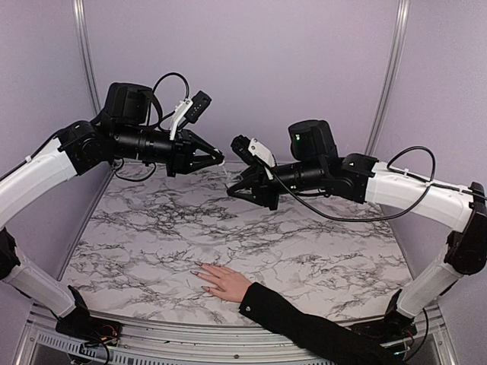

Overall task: Paint the nails
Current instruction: Unscrew the nail polish bottle.

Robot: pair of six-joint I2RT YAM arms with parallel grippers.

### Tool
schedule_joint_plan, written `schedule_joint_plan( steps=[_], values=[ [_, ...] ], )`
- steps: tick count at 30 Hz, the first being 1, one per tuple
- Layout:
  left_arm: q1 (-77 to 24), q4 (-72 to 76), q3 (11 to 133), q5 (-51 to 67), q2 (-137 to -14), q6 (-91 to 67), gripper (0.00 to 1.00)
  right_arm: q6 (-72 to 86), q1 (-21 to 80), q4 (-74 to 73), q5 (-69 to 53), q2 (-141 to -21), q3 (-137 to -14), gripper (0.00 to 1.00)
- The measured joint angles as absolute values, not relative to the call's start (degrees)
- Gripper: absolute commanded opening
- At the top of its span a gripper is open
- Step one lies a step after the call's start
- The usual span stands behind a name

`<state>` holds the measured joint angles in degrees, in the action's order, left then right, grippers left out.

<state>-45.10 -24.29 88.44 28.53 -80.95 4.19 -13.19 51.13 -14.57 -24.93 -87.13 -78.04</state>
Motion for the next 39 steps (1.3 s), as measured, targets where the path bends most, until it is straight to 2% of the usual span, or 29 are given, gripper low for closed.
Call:
schedule_joint_plan(
  steps=[39],
  values=[
    [-45.10, -24.29, 88.44, 29.74, -80.66, 3.44, 0.00, -15.11, 52.01, -13.98, -26.70, -86.98, -77.32, 0.00]
  ],
)
